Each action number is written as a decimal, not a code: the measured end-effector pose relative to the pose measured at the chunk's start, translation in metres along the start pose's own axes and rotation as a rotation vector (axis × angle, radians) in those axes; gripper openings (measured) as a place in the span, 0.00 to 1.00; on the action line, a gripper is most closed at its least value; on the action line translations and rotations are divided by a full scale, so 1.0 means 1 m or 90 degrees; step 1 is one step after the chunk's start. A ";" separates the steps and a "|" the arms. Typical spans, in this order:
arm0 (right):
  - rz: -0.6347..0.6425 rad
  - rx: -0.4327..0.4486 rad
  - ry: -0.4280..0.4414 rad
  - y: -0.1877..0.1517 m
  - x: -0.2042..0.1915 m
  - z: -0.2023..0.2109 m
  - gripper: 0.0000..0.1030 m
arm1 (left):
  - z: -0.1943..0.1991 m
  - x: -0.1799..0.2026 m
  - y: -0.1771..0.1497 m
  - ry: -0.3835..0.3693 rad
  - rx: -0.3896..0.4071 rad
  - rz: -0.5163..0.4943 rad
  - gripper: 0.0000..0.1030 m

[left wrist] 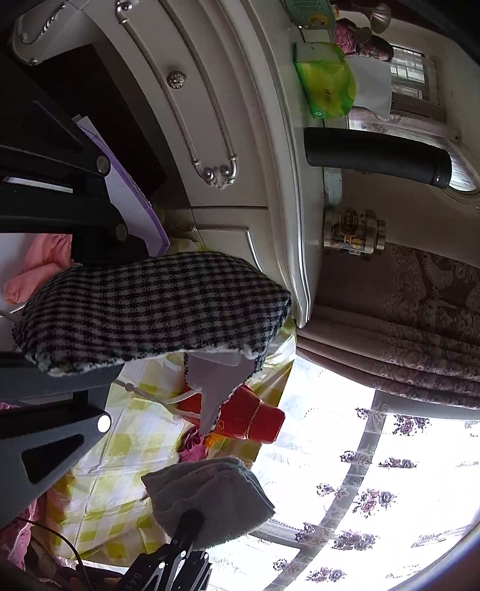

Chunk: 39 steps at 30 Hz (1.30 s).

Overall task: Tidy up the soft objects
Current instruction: 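Carry the houndstooth cloth and blue sock to the box and release both, then grasp the purple knit sock with the right tool and lift it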

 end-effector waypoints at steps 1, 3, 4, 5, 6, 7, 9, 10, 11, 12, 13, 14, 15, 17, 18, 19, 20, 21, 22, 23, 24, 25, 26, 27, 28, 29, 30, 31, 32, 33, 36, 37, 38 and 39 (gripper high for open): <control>0.007 -0.003 0.012 0.000 -0.010 -0.003 0.22 | -0.001 -0.002 -0.003 0.004 -0.005 0.001 0.22; 0.018 -0.009 0.043 0.000 -0.029 -0.008 0.23 | -0.002 -0.011 -0.011 0.018 -0.015 0.004 0.23; 0.021 -0.013 0.065 -0.001 -0.039 -0.012 0.23 | -0.003 -0.017 -0.014 0.030 -0.019 0.006 0.24; 0.023 -0.017 0.089 -0.003 -0.049 -0.014 0.24 | -0.004 -0.025 -0.016 0.049 -0.024 0.011 0.31; 0.025 -0.024 0.119 -0.005 -0.060 -0.020 0.26 | -0.009 -0.031 -0.019 0.069 -0.034 0.018 0.38; 0.029 -0.034 0.152 -0.008 -0.073 -0.026 0.30 | -0.015 -0.039 -0.022 0.092 -0.049 0.024 0.63; 0.041 -0.068 0.191 -0.020 -0.094 -0.043 0.56 | -0.023 -0.053 -0.027 0.146 -0.066 0.029 0.88; 0.043 -0.081 0.195 -0.026 -0.100 -0.050 0.60 | -0.024 -0.058 -0.027 0.164 -0.058 0.026 0.88; 0.040 -0.091 0.202 -0.031 -0.105 -0.055 0.61 | -0.025 -0.060 -0.027 0.178 -0.055 0.018 0.88; 0.037 -0.098 0.215 -0.035 -0.108 -0.057 0.61 | -0.026 -0.059 -0.027 0.185 -0.057 0.006 0.88; 0.035 -0.101 0.224 -0.038 -0.109 -0.057 0.61 | -0.028 -0.057 -0.027 0.190 -0.058 -0.004 0.88; 0.035 -0.099 0.220 -0.041 -0.106 -0.055 0.62 | -0.030 -0.054 -0.027 0.189 -0.058 -0.010 0.88; 0.036 -0.095 0.210 -0.043 -0.102 -0.053 0.64 | -0.033 -0.049 -0.025 0.181 -0.061 -0.015 0.88; 0.027 -0.091 0.192 -0.048 -0.087 -0.050 0.70 | -0.041 -0.033 -0.025 0.156 -0.074 -0.033 0.88; 0.015 -0.092 0.181 -0.052 -0.076 -0.049 0.72 | -0.047 -0.021 -0.025 0.144 -0.080 -0.046 0.88; 0.002 -0.097 0.170 -0.057 -0.065 -0.050 0.72 | -0.053 -0.008 -0.025 0.129 -0.087 -0.060 0.88; -0.012 -0.104 0.157 -0.063 -0.051 -0.050 0.72 | -0.060 0.007 -0.026 0.110 -0.096 -0.074 0.88; -0.027 -0.111 0.138 -0.070 -0.035 -0.052 0.73 | -0.069 0.026 -0.028 0.085 -0.109 -0.087 0.88; -0.042 -0.119 0.112 -0.079 -0.015 -0.054 0.73 | -0.079 0.047 -0.033 0.053 -0.128 -0.099 0.89; -0.060 -0.130 0.084 -0.090 0.005 -0.055 0.74 | -0.090 0.070 -0.038 0.019 -0.150 -0.110 0.89; -0.085 -0.143 0.060 -0.102 0.027 -0.057 0.75 | -0.101 0.093 -0.045 -0.017 -0.174 -0.123 0.89; -0.118 -0.156 0.039 -0.116 0.050 -0.058 0.75 | -0.113 0.117 -0.053 -0.052 -0.198 -0.135 0.89; -0.153 -0.169 0.018 -0.131 0.073 -0.057 0.76 | -0.126 0.141 -0.061 -0.081 -0.220 -0.146 0.89; -0.188 -0.182 -0.004 -0.147 0.097 -0.056 0.77 | -0.138 0.164 -0.069 -0.105 -0.239 -0.157 0.89; -0.220 -0.195 -0.027 -0.164 0.120 -0.056 0.77 | -0.152 0.187 -0.076 -0.126 -0.252 -0.168 0.89; -0.254 -0.206 -0.051 -0.181 0.144 -0.055 0.77 | -0.165 0.208 -0.082 -0.141 -0.259 -0.182 0.89; -0.291 -0.216 -0.070 -0.199 0.166 -0.054 0.77 | -0.179 0.229 -0.088 -0.151 -0.263 -0.198 0.89; -0.330 -0.224 -0.086 -0.215 0.188 -0.054 0.77 | -0.193 0.249 -0.093 -0.159 -0.265 -0.210 0.89; -0.369 -0.224 -0.100 -0.229 0.211 -0.055 0.77 | -0.206 0.269 -0.098 -0.170 -0.266 -0.219 0.89; -0.403 -0.221 -0.111 -0.241 0.232 -0.056 0.77 | -0.219 0.289 -0.101 -0.180 -0.263 -0.227 0.89; -0.468 -0.186 -0.136 -0.257 0.290 -0.064 0.77 | -0.256 0.338 -0.105 -0.195 -0.245 -0.242 0.89; -0.477 -0.165 -0.132 -0.256 0.305 -0.071 0.77 | -0.267 0.351 -0.106 -0.198 -0.241 -0.246 0.89; -0.484 -0.146 -0.127 -0.253 0.319 -0.079 0.77 | -0.278 0.360 -0.107 -0.193 -0.239 -0.251 0.89; -0.487 -0.132 -0.126 -0.250 0.332 -0.089 0.77 | -0.286 0.368 -0.109 -0.188 -0.238 -0.254 0.89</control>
Point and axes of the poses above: each gripper's, at about its wrist camera, not at the fingertips, and z roughly against the way its jaws point, x to its right, y to its top, the point moved 10 cm from there along -z, roughly the way its jaws point, and after that the axes turned 3 degrees about z, right-handed, at the moved point
